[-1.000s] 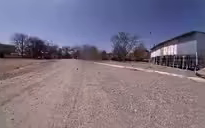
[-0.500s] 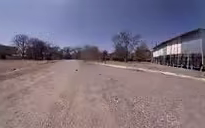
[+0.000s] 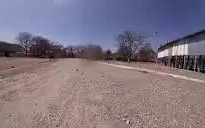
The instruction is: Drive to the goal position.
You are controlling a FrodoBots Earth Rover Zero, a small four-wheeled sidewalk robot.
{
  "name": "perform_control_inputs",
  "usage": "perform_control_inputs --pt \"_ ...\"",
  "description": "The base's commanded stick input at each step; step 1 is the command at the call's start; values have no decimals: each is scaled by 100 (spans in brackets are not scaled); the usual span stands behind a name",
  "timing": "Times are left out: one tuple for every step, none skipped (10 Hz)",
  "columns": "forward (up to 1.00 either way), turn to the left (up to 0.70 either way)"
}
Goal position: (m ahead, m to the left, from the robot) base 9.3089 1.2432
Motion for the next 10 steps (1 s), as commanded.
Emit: perform_control_inputs --pt "100 0" --pt "100 0" --pt "100 0" --pt "100 0" --pt "100 0" --pt "100 0" --pt "100 0" --pt "100 0" --pt "100 0" --pt "100 0"
